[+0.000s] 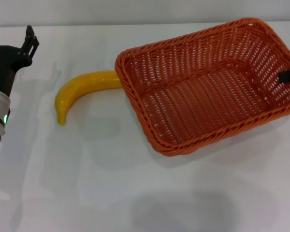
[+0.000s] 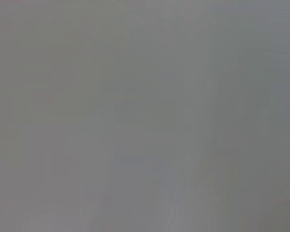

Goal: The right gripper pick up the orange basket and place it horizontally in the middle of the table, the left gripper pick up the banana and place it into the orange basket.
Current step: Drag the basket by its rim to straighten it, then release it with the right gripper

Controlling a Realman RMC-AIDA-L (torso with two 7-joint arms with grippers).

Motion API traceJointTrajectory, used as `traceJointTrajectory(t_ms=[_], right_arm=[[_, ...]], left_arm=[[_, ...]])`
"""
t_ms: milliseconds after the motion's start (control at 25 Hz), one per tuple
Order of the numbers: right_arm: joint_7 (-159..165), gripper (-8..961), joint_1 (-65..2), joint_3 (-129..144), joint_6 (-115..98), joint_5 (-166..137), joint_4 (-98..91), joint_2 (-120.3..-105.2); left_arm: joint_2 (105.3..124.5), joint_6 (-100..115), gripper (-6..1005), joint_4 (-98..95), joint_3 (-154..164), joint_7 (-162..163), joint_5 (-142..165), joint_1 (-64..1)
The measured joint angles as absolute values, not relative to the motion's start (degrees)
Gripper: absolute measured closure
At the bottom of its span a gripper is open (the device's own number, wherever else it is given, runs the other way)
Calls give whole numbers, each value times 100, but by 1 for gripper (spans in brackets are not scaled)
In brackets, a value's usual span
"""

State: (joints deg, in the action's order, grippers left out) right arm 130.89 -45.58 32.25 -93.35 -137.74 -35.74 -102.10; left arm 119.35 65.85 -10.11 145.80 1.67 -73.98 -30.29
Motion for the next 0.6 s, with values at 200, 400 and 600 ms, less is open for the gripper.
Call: traceJointTrajectory(t_ms=[200, 400, 600], right_arm=[[13053, 798, -4476, 3212, -9172, -13711, -3542, -10353], [13043, 794, -4443, 3207, -8938, -13692, -3542, -10497], [13036, 791, -4426, 3240, -8771, -13553, -3542, -10626]], left_arm=[[11935, 6583, 166, -1010, 14576, 167, -7398, -3065], [11935, 6583, 166, -1011, 14572, 167, -7407, -3073], [11936, 6583, 166, -1010, 14571, 167, -7413, -3078]])
